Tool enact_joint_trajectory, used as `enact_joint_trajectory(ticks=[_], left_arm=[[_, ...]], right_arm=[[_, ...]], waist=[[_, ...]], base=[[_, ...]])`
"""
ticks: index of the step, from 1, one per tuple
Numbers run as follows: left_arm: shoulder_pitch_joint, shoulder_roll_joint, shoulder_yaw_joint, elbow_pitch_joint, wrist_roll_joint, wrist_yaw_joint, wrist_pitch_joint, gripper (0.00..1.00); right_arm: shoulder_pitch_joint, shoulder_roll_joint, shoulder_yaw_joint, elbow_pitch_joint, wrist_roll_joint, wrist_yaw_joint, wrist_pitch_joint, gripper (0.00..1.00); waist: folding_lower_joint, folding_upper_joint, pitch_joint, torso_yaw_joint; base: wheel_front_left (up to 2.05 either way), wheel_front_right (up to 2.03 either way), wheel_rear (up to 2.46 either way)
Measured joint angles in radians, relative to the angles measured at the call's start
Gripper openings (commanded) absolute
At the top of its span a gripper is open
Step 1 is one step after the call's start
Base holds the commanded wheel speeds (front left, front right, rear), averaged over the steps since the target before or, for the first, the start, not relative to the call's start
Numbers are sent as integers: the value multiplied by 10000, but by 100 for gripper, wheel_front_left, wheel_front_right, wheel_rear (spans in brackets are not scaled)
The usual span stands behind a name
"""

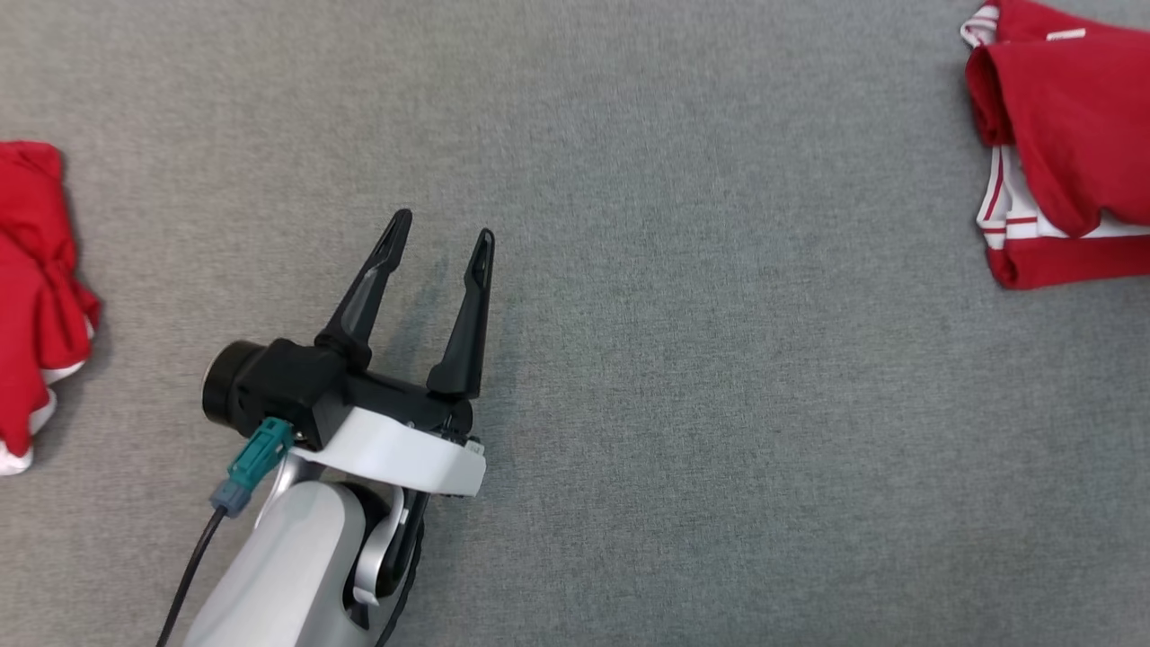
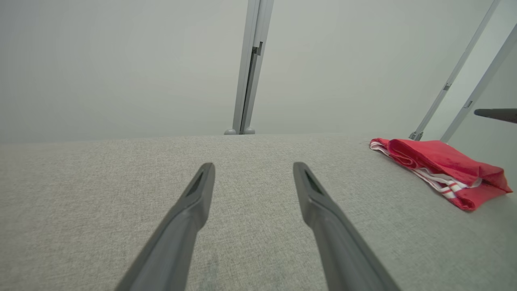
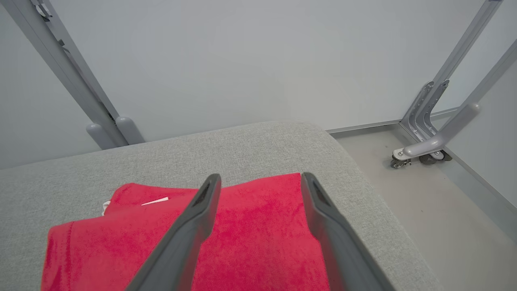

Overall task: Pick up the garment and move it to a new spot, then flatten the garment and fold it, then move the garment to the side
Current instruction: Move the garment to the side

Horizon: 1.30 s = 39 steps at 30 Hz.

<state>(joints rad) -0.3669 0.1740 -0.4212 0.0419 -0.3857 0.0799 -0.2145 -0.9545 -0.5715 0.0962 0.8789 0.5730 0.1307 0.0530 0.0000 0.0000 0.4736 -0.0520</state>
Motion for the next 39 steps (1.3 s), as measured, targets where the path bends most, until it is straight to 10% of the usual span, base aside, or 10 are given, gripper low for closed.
enact_joint_trajectory(ticks=[17,39], left_arm=[[1518,121,702,608,-671,104,-380,100],[3415,437,1317,353,-989,546,-456,100]], right_arm=[[3488,397,222,-3808,-29,0,-761,100],[9452,2872,-1083,-8416,-1356,-2,-1450,100]], waist=[[0,1,-3192,665],[0,0,-4973,777]], base=[[0,0,0],[0,0,0]])
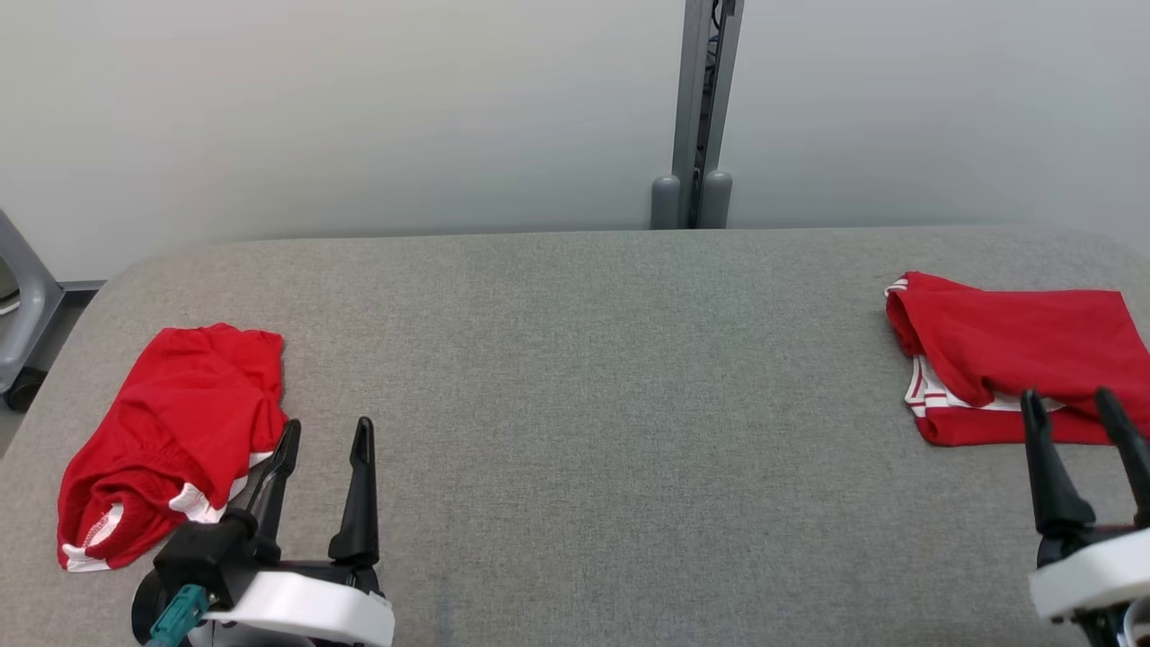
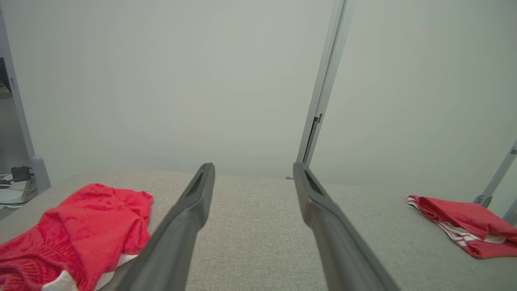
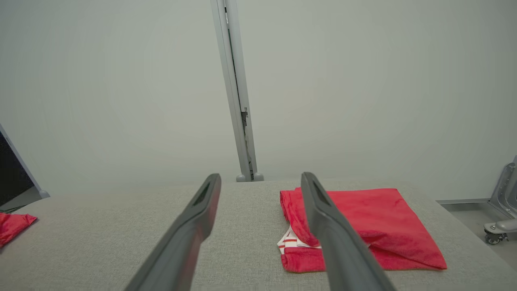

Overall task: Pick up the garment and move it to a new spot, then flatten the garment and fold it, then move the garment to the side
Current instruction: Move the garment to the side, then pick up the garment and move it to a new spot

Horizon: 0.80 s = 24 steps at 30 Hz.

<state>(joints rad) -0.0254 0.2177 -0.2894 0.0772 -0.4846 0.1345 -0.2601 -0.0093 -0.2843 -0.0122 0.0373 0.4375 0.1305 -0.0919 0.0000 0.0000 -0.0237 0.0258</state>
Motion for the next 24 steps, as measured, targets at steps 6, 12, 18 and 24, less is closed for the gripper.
enact_joint_trajectory(ticks=[6,12,18,24], left_arm=[[292,-73,109,-96,52,33,-13,100],[422,-155,184,-151,127,25,-15,100],[421,-190,268,-161,215,-15,-15,100],[421,-240,291,-157,270,-81,-15,100]], right_arm=[[883,242,-50,-399,-167,0,-314,100],[1174,439,-111,-692,-174,0,-408,100],[1216,546,-102,-717,-178,0,-414,100],[1219,575,-82,-802,-194,0,-407,100]], waist=[[-1,0,-113,123],[0,0,-66,189],[0,0,-62,230],[0,0,-59,239]], base=[[0,0,0],[0,0,0],[0,0,0],[0,0,0]])
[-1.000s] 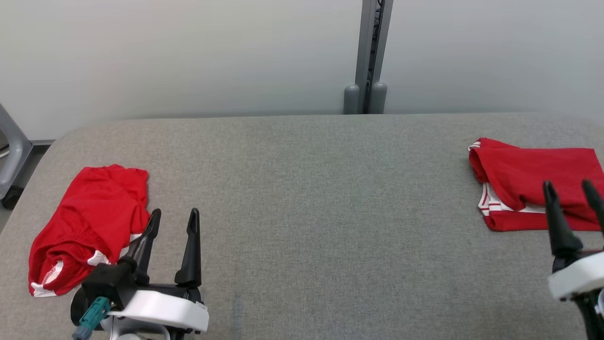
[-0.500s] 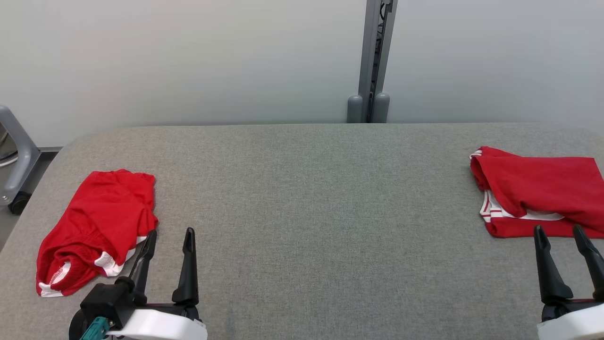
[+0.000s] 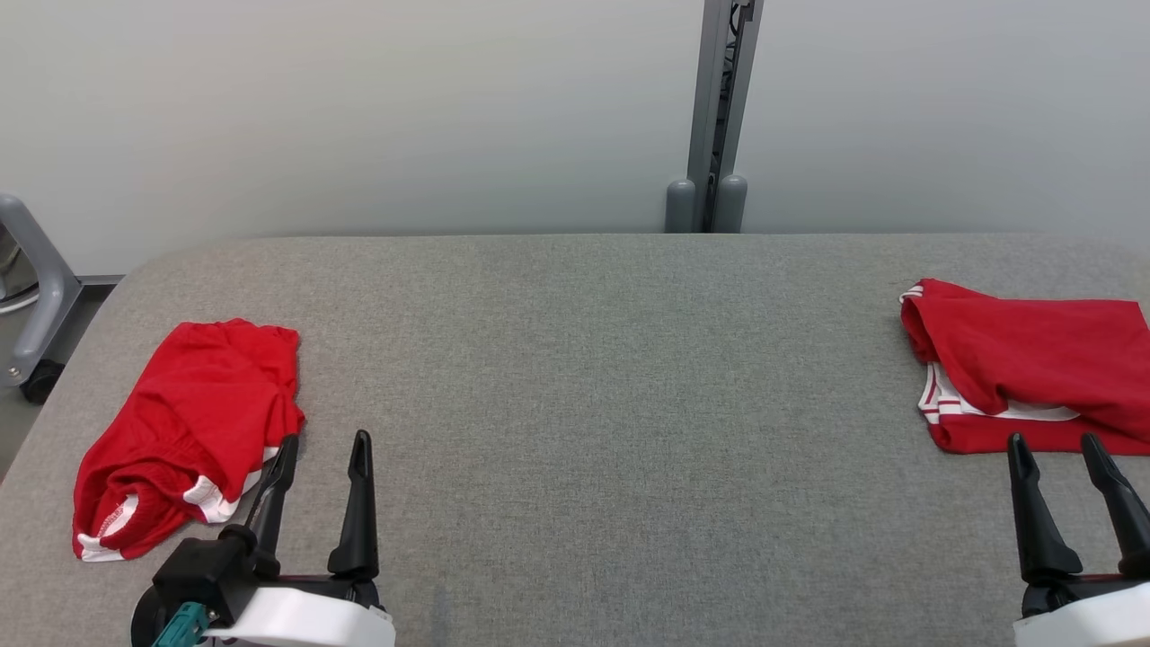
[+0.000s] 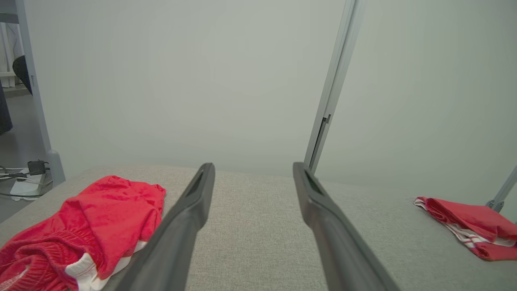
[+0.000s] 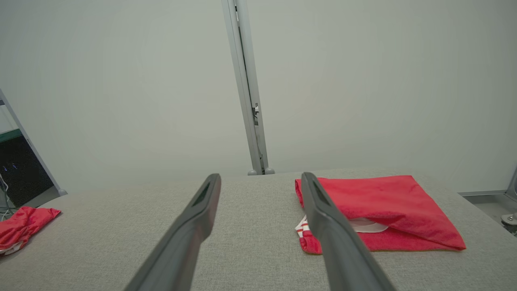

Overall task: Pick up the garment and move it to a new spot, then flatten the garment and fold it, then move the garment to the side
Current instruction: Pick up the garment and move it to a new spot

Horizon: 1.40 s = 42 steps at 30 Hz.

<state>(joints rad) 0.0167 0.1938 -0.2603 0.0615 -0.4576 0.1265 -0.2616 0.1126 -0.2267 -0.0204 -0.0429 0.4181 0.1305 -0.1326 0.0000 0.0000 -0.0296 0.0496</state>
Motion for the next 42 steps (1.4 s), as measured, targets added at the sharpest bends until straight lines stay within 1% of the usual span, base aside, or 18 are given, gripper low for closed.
enact_joint_trajectory(ticks=[12,18,21,22,35,39,42], left_arm=[[-4,-63,12,115,73,-40,-2,100],[-57,-54,10,226,88,-67,0,100],[-77,-15,13,259,88,-65,2,100],[-111,33,29,267,90,-46,17,100],[-147,222,73,184,82,71,236,100],[-130,226,77,163,65,98,240,100],[-96,234,75,159,50,115,240,100]], right_arm=[[0,-6,44,-12,2,0,56,100],[0,23,174,0,12,0,63,100],[1,59,268,38,36,0,59,100],[2,86,299,71,38,0,38,100],[-16,194,690,244,58,0,-8,100],[-51,174,809,253,71,0,-2,100],[-78,173,874,259,79,2,2,100]], waist=[[0,0,4,38],[0,0,9,406],[0,0,12,737],[0,0,15,1006],[0,0,15,3089],[0,0,25,3577],[0,0,39,3806]], base=[[0,0,0],[0,0,0],[0,0,0],[0,0,0],[0,0,0],[0,0,0],[0,0,0]])
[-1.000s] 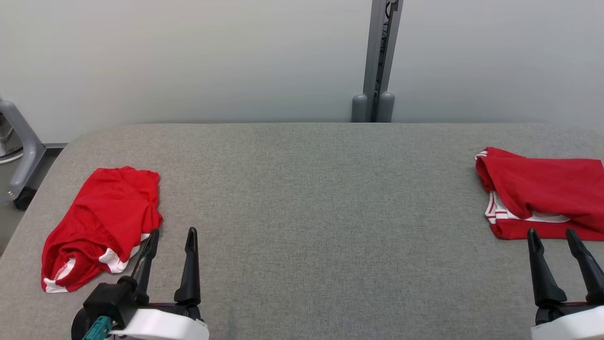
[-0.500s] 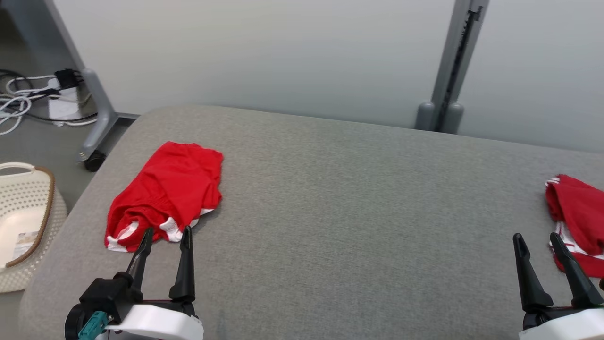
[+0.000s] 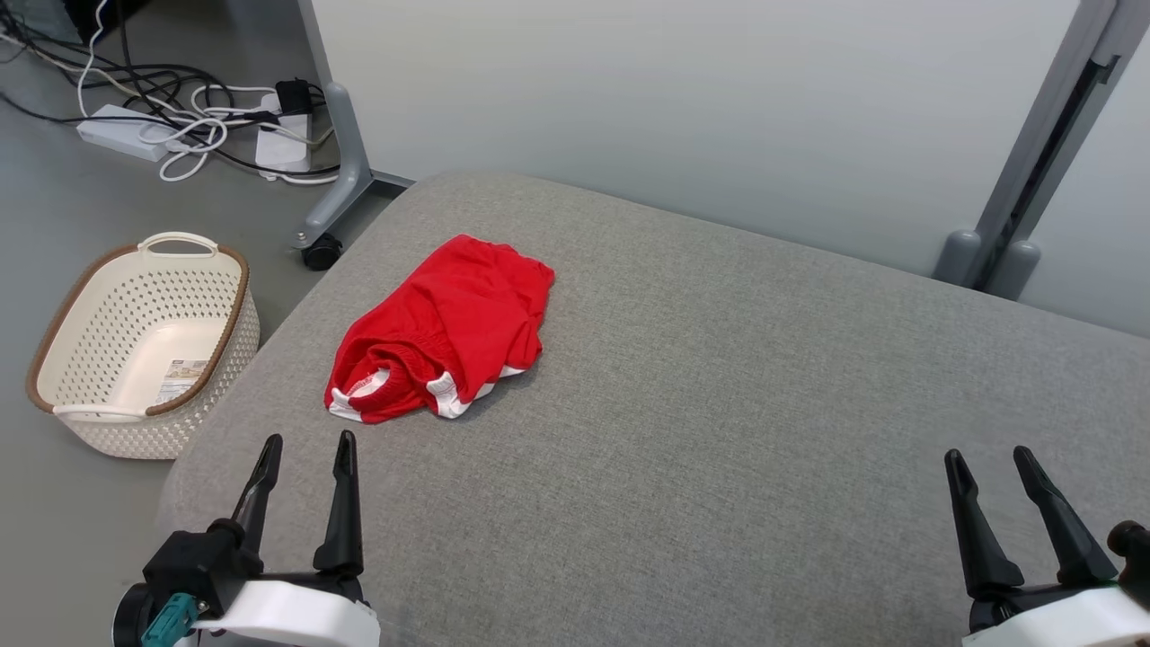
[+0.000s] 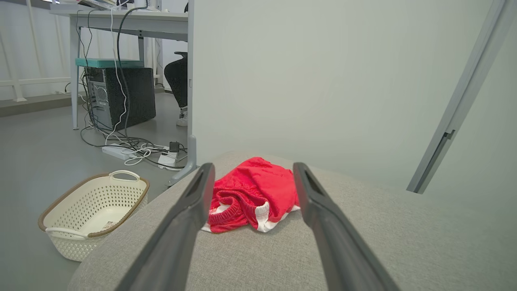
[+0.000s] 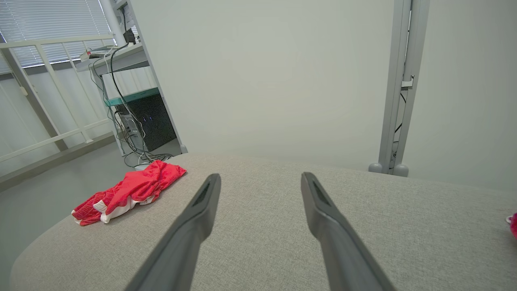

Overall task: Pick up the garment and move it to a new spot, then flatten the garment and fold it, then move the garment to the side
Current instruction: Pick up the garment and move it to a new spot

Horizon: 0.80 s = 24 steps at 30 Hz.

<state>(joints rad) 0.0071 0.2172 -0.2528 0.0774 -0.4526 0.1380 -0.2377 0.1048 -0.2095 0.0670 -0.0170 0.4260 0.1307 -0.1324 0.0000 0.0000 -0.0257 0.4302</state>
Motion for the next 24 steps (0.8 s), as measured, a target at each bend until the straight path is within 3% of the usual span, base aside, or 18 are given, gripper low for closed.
enact_joint_trajectory(ticks=[6,15,24], left_arm=[[-76,-90,88,17,-370,144,525,100],[-2362,391,42,426,-832,360,3795,100],[-4778,972,153,2178,-1563,192,6498,100]], right_arm=[[-142,-63,100,-27,12,0,71,100],[-698,-299,347,-203,63,-2,209,100],[-1615,-514,583,-265,115,0,249,100]], waist=[[0,0,144,67],[0,0,796,-367],[0,0,1933,-1214]], base=[[0,0,0],[0,0,0],[0,0,0]])
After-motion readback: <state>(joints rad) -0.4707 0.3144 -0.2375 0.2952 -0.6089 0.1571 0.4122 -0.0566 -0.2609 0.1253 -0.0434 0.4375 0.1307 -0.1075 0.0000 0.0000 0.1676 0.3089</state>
